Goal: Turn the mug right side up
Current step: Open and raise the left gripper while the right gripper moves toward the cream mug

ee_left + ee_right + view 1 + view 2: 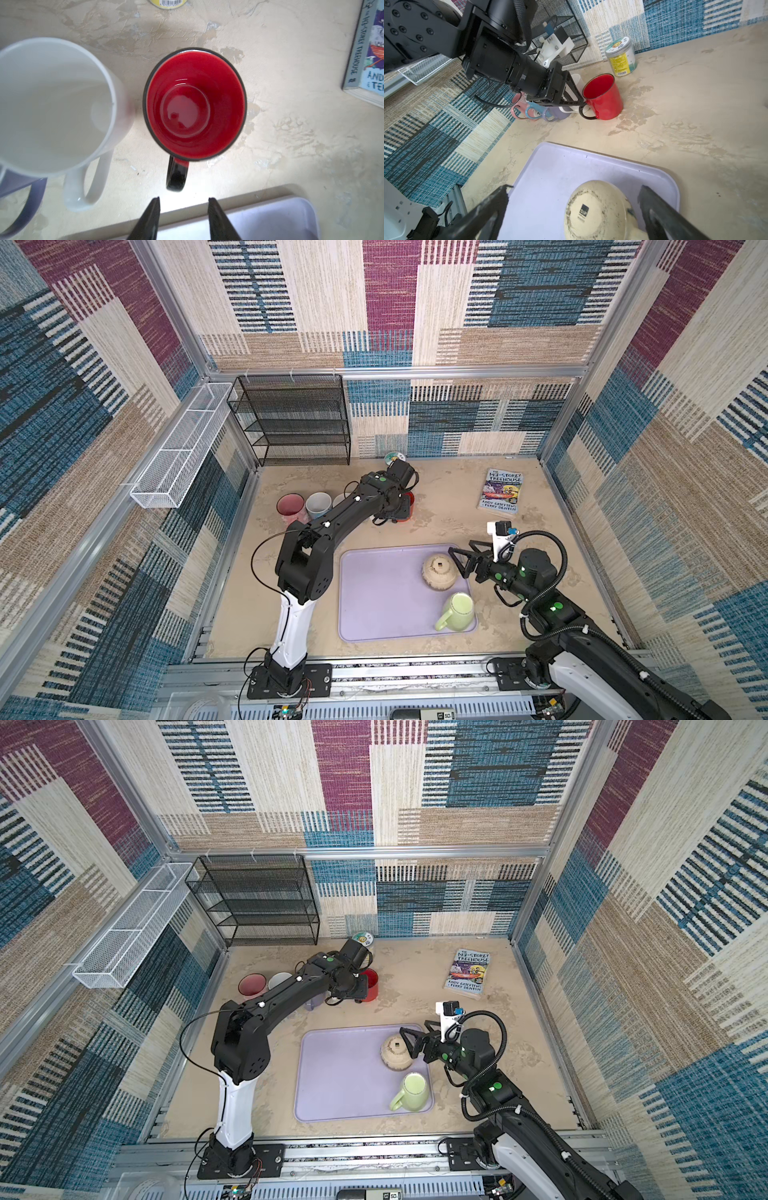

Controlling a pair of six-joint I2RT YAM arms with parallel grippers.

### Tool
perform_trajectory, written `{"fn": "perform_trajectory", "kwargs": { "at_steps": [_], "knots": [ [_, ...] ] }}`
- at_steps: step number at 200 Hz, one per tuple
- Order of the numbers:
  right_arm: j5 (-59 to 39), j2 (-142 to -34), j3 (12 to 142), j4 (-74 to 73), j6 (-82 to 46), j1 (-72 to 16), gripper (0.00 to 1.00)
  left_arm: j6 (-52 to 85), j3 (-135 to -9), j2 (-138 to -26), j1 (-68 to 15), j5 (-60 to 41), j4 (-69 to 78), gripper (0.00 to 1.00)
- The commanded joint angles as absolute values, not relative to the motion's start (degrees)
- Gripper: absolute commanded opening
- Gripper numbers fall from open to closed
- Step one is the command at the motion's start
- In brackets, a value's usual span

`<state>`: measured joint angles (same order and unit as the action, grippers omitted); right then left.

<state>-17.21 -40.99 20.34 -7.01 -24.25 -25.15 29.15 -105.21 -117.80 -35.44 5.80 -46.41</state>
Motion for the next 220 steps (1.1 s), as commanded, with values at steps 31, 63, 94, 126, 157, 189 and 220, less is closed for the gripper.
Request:
{"fn": "perform_trajectory", "kwargs": {
  "at_steps": [31,63,94,126,157,189,220],
  "knots": [
    [-18.37,-41.71,24.55,1.51,-22.32,-25.29,1.0,27.45,-96.35,-107.07,-35.94,4.94,-40.94,0.61],
    [-18.8,-41.98,26.7,6.03,-22.87,-25.36,1.0,27.68,-89.94,-99.65,-36.19,4.27,-38.57,0.72],
    [-19.71,-43.3,28.73,10.73,-23.35,-25.61,0.99,27.92,-82.58,-91.32,-36.35,3.29,-35.24,0.74],
    [-18.78,-45.56,30.22,15.13,-23.89,-26.68,0.94,28.16,-75.2,-82.6,-36.39,2.59,-33.3,0.74],
    [-16.92,-48.41,30.54,16.07,-25.76,-29.71,0.93,28.03,-68.13,-73.8,-36.39,3.51,-32.21,0.74],
    [-13.6,-52.92,31.71,15.8,-27.64,-34.57,0.94,26.75,-64.09,-65.89,-36.35,5.11,-34.03,0.74],
    [-12.08,-57.48,32.38,14.45,-29.41,-36.95,0.95,25.45,-61.78,-59.93,-36.31,6.21,-36.79,0.75]
  ]
}}
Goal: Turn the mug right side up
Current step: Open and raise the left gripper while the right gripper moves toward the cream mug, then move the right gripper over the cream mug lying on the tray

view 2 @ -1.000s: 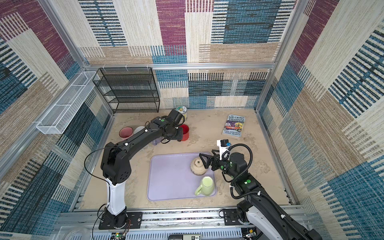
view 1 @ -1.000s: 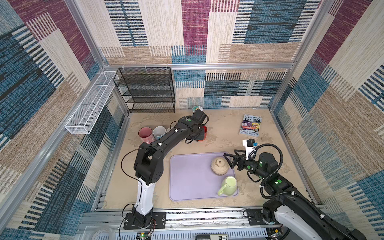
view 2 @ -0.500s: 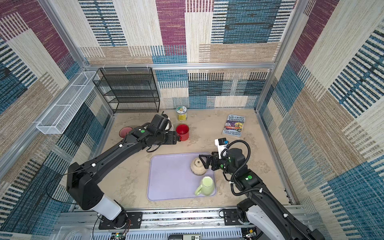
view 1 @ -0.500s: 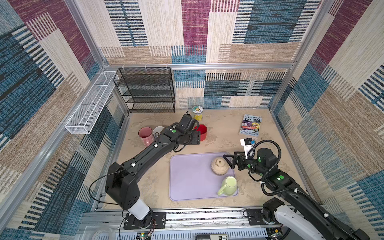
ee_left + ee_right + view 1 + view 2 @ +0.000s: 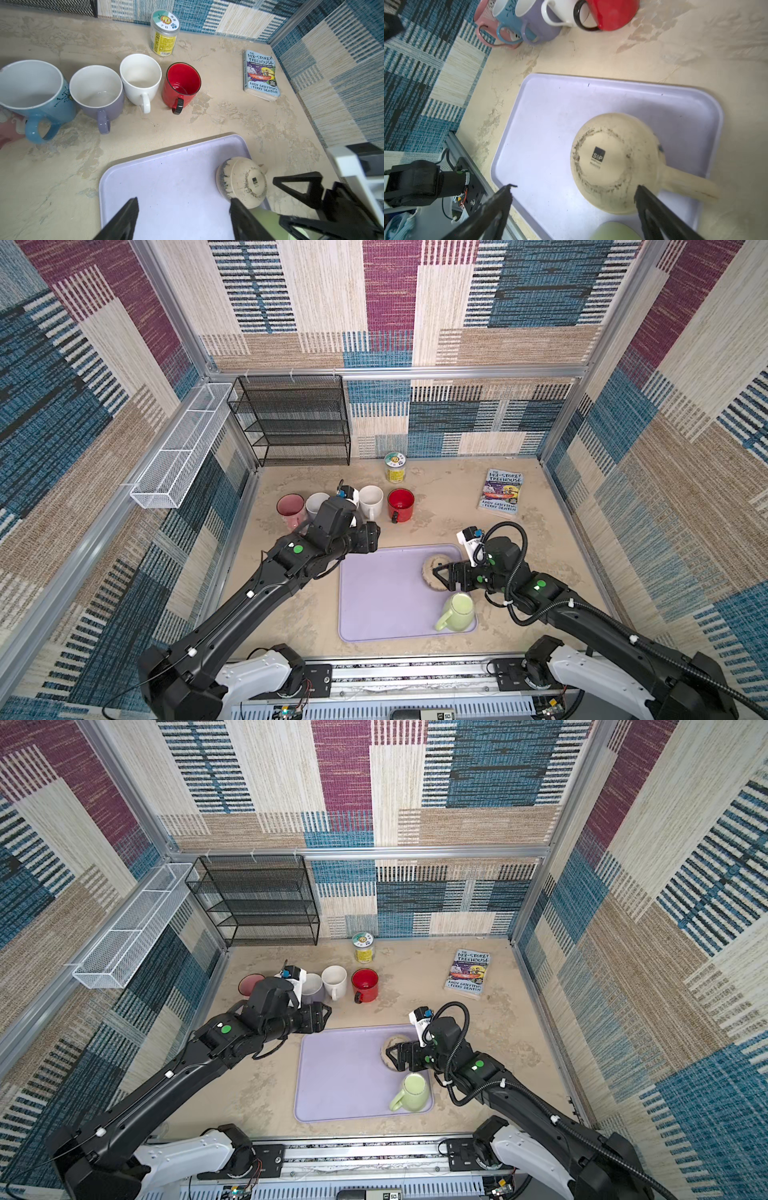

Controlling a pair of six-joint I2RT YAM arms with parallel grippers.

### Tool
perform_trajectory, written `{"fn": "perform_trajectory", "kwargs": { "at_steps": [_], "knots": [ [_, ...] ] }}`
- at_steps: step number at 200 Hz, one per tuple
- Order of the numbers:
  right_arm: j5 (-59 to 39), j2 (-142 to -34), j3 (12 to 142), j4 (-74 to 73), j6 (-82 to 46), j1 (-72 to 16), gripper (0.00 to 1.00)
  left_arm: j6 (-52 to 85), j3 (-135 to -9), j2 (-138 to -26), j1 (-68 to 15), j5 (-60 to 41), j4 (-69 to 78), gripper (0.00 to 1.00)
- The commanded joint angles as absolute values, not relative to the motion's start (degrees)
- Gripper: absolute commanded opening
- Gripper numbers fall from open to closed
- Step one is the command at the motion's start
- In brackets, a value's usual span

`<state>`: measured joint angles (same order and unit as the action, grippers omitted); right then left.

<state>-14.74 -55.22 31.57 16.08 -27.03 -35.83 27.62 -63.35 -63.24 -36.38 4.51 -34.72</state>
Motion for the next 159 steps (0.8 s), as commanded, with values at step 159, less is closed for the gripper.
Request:
{"fn": "perform_trajectory", "kwargs": {
  "at_steps": [159],
  "knots": [
    [-13.74,-81.04,47.15,7.73,-30.68,-49.93,0.94,23.49,-54.55,-45.02,-36.21,10.21,-42.12,0.76]
  ]
}}
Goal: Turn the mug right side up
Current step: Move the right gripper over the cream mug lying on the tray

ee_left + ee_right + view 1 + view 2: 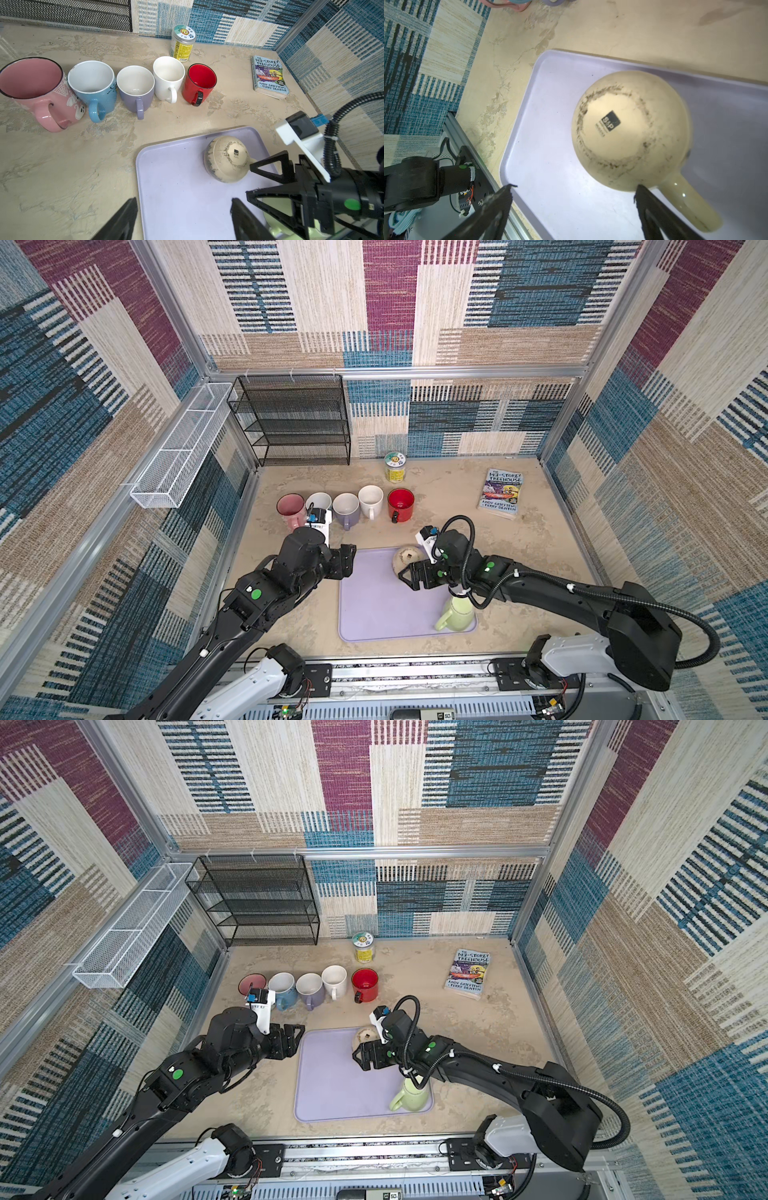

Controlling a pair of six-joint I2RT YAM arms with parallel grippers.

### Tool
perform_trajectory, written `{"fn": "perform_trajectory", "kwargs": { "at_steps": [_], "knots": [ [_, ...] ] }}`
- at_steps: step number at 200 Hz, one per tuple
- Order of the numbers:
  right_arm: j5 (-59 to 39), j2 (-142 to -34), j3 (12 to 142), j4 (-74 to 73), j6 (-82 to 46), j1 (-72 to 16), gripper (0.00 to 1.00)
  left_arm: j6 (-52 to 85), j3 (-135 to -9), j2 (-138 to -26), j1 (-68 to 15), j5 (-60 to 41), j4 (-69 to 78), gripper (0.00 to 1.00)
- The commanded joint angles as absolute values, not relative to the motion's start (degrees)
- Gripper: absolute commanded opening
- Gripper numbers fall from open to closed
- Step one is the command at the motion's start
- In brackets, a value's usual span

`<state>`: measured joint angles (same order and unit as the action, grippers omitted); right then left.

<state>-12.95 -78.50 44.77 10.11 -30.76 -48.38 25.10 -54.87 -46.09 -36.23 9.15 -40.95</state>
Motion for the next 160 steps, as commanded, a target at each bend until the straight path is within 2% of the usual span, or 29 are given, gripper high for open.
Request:
{"fn": "perform_trajectory", "kwargs": {
  "at_steps": [1,43,80,123,160],
  "knots": [
    [-13.77,-81.21,47.26,7.73,-30.63,-50.01,0.94,23.43,-54.52,-44.97,-36.21,10.2,-42.2,0.76],
    [-16.02,-83.64,50.49,6.98,-29.15,-52.32,0.94,22.59,-53.83,-42.84,-36.17,10.55,-43.59,0.76],
    [-17.77,-82.25,51.89,8.28,-26.98,-53.27,0.88,22.17,-52.75,-42.39,-36.18,10.39,-42.9,0.76],
    [-14.09,-78.56,53.34,15.05,-24.4,-53.37,0.79,21.36,-52.02,-42.47,-36.03,9.52,-42.55,0.76],
    [-10.71,-75.5,55.95,22.13,-22.95,-53.36,0.66,21.01,-51.34,-41.92,-35.83,9.0,-42.33,0.76]
  ]
}}
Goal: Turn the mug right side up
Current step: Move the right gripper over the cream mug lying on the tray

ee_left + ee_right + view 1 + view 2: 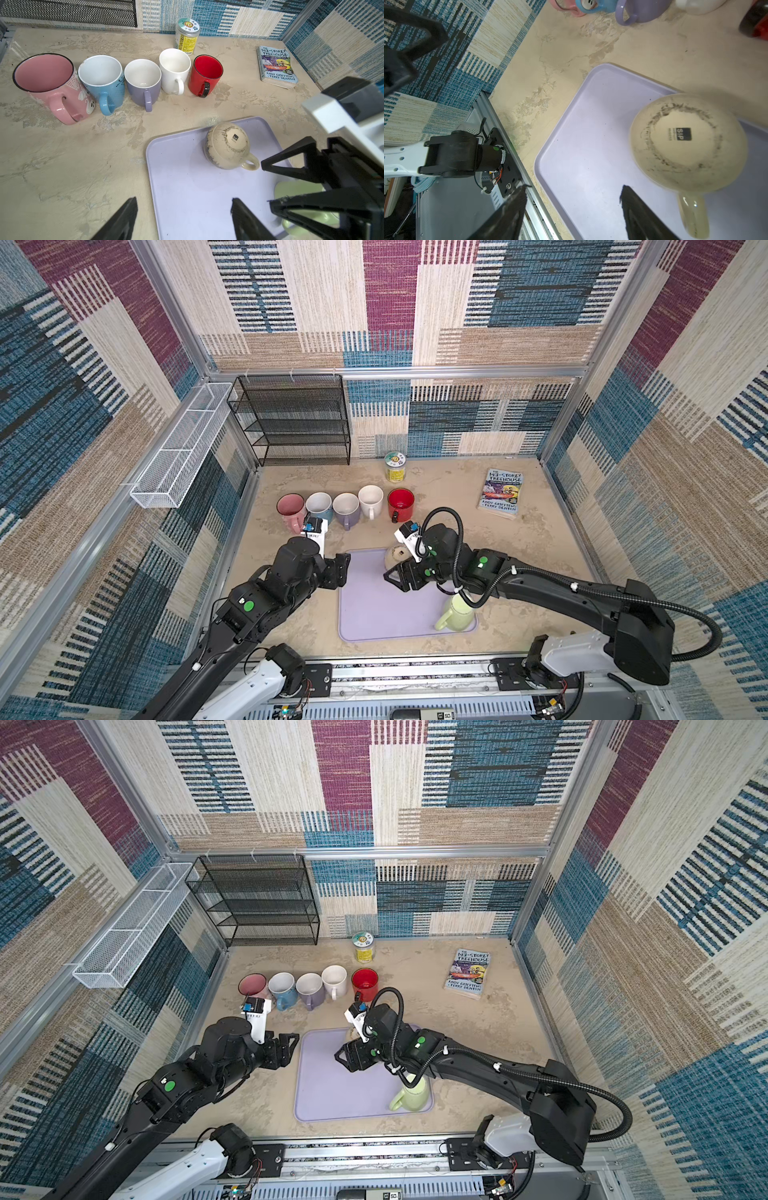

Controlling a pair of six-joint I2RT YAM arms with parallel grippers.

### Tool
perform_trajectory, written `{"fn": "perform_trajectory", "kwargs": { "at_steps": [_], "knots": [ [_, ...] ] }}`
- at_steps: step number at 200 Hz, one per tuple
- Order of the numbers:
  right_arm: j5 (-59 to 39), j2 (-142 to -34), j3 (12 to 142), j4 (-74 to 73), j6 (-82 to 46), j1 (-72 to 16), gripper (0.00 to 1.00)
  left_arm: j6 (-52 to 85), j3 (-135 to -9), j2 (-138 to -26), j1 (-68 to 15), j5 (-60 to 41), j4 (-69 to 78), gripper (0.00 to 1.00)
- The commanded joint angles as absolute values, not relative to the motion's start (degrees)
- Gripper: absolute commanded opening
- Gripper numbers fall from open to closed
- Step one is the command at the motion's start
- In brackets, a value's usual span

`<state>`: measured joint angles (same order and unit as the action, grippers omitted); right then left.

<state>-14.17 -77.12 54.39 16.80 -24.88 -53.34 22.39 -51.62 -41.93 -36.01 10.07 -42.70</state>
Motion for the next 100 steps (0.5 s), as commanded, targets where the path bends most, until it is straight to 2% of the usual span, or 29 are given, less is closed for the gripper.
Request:
{"fn": "perform_trajectory", "kwargs": {
  "at_steps": [1,46,100],
  "knots": [
    [-10.63,-75.45,56.01,22.36,-22.95,-53.4,0.66,21.01,-51.33,-41.92,-35.85,8.94,-42.35,0.76],
    [-4.31,-73.65,59.29,31.95,-21.53,-53.37,0.52,21.01,-51.26,-42.46,-35.6,7.98,-42.37,0.76],
    [0.72,-77.94,64.25,41.22,-19.87,-53.38,0.45,21.27,-50.73,-42.62,-35.02,8.66,-42.35,0.76]
  ]
}}
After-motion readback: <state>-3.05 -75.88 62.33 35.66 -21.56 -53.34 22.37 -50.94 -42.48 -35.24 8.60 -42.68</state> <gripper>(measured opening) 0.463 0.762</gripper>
